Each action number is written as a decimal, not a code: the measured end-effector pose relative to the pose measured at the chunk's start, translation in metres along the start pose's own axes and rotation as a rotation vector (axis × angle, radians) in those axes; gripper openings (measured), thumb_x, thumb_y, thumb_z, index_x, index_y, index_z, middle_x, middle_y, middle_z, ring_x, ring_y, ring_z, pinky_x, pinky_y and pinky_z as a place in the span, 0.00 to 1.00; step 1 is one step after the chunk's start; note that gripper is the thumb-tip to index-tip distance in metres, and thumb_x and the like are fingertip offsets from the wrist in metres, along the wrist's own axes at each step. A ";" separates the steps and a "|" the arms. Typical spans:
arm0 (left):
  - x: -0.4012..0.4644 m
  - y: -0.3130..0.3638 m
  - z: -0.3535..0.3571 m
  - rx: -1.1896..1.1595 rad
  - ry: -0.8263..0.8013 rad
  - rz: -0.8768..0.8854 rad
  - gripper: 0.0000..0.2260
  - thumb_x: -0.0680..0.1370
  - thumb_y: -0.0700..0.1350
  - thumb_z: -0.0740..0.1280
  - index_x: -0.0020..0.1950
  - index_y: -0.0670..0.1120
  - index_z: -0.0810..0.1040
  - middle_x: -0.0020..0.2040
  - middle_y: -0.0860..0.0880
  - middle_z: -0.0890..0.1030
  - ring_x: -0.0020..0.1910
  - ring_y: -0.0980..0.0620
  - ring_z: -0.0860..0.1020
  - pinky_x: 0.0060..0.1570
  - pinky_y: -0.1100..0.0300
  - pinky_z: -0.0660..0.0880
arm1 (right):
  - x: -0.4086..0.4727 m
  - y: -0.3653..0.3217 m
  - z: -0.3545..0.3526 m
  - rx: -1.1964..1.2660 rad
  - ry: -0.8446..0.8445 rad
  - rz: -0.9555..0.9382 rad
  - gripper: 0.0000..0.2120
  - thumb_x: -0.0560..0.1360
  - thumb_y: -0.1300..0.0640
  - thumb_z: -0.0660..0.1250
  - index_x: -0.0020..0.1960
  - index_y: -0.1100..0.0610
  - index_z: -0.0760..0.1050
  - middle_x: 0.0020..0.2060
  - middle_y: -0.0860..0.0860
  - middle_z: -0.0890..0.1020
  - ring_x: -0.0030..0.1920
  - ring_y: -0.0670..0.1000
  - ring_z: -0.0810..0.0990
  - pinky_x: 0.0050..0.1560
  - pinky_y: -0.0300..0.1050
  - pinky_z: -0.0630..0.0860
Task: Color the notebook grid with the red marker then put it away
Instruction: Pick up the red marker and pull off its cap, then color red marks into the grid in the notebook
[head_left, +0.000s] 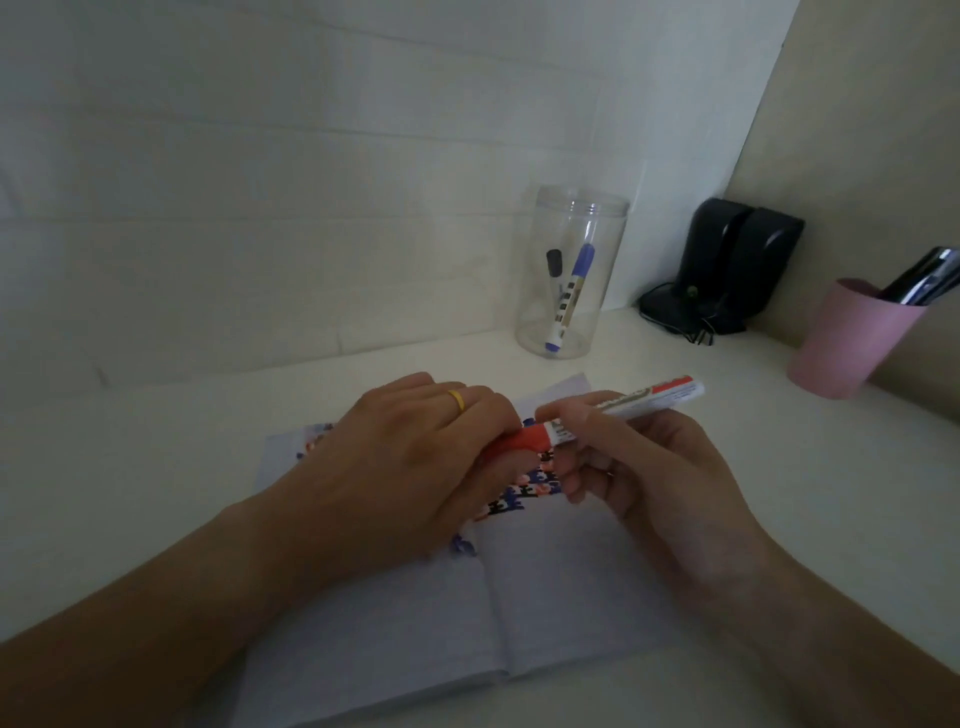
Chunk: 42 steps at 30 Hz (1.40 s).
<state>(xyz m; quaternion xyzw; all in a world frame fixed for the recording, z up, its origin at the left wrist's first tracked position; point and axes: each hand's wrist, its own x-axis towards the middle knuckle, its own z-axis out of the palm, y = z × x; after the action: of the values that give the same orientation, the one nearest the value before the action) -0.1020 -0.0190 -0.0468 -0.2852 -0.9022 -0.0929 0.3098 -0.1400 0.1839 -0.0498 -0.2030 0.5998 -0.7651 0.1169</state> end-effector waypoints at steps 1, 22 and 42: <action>0.000 0.002 -0.001 0.001 0.002 -0.008 0.16 0.84 0.55 0.57 0.49 0.46 0.77 0.38 0.51 0.78 0.32 0.50 0.73 0.38 0.59 0.66 | -0.002 -0.001 0.002 -0.011 0.012 -0.018 0.10 0.67 0.55 0.74 0.43 0.61 0.86 0.30 0.56 0.83 0.29 0.50 0.80 0.31 0.40 0.77; -0.012 -0.029 0.003 -0.278 -0.105 -0.290 0.14 0.81 0.63 0.52 0.52 0.57 0.72 0.44 0.59 0.76 0.44 0.59 0.75 0.42 0.68 0.68 | 0.000 0.004 0.001 0.006 0.240 0.067 0.12 0.70 0.52 0.73 0.45 0.61 0.86 0.29 0.54 0.79 0.32 0.50 0.75 0.40 0.46 0.74; -0.014 -0.051 0.020 -0.224 -0.220 -0.128 0.15 0.79 0.63 0.59 0.57 0.58 0.80 0.55 0.63 0.80 0.57 0.58 0.74 0.53 0.55 0.75 | -0.007 0.014 -0.009 -0.486 0.202 0.001 0.05 0.70 0.69 0.71 0.38 0.62 0.83 0.27 0.56 0.83 0.28 0.52 0.80 0.31 0.43 0.78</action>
<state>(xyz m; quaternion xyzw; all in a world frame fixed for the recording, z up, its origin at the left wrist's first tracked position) -0.1322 -0.0601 -0.0707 -0.2686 -0.9309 -0.1807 0.1691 -0.1390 0.1913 -0.0663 -0.1475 0.7747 -0.6149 0.0048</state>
